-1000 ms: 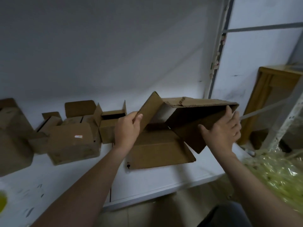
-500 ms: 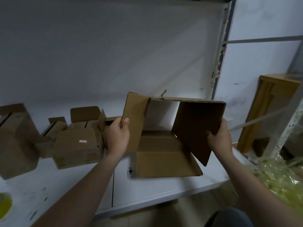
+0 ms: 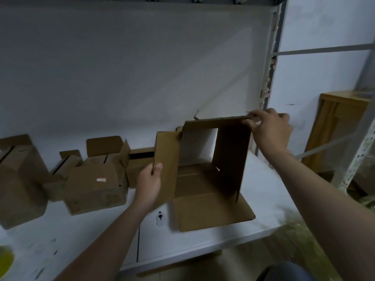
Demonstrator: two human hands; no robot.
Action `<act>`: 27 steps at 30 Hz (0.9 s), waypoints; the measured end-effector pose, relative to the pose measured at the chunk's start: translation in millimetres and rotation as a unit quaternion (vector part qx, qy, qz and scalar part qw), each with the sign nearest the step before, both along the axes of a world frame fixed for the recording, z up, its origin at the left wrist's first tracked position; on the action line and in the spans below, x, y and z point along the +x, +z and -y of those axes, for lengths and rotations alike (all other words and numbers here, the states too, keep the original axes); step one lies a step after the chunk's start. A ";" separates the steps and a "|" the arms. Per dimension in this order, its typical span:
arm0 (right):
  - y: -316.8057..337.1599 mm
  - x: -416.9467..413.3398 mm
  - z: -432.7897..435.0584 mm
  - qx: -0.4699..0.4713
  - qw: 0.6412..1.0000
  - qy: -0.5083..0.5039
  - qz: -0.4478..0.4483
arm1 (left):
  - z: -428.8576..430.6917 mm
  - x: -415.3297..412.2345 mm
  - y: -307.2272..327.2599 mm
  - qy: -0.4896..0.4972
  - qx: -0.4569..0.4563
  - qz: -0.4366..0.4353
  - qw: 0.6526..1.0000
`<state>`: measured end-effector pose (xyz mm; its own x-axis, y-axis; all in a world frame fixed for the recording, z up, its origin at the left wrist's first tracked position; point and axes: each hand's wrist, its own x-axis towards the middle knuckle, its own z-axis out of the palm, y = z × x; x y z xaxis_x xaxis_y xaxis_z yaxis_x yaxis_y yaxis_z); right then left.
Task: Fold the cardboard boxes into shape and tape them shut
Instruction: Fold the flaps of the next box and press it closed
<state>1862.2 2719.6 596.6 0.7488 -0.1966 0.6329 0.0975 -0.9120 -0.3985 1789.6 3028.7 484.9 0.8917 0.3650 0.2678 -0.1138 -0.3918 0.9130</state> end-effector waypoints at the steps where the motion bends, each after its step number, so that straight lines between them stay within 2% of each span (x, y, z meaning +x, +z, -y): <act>1: 8.1 2.6 -2.5 0.005 1.000 0.012 -0.017 | 2.3 -1.7 -5.5 -0.012 -0.012 -0.007 1.000; 5: 26.0 11.1 -16.9 0.023 0.998 0.054 -0.034 | 19.4 -0.9 -21.3 -0.068 -0.043 -0.050 0.995; 9: 26.3 16.2 -28.8 0.042 0.996 0.081 -0.014 | 41.1 8.6 -25.2 -0.076 0.004 -0.098 0.992; 12: 21.8 17.0 -33.2 0.039 0.995 0.090 -0.005 | 50.4 20.1 -18.5 -0.093 -0.045 -0.127 0.986; 18: 14.6 18.6 -32.9 0.040 0.993 0.107 -0.004 | 47.8 40.1 -12.1 -0.077 -0.051 -0.141 0.986; 24: -4.0 20.4 -36.3 0.056 0.987 0.147 -0.017 | 45.8 47.0 -20.8 -0.129 -0.107 -0.180 0.969; 27: -20.4 18.3 -41.1 0.063 0.985 0.161 -0.015 | 50.3 45.4 -28.7 -0.116 -0.082 -0.155 0.978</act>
<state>1880.5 2760.7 576.2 0.8038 -0.0207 0.5946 0.3603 -0.7783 -0.5142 1835.0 2978.5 456.2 0.9847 0.1585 -0.0728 0.1090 -0.2332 0.9663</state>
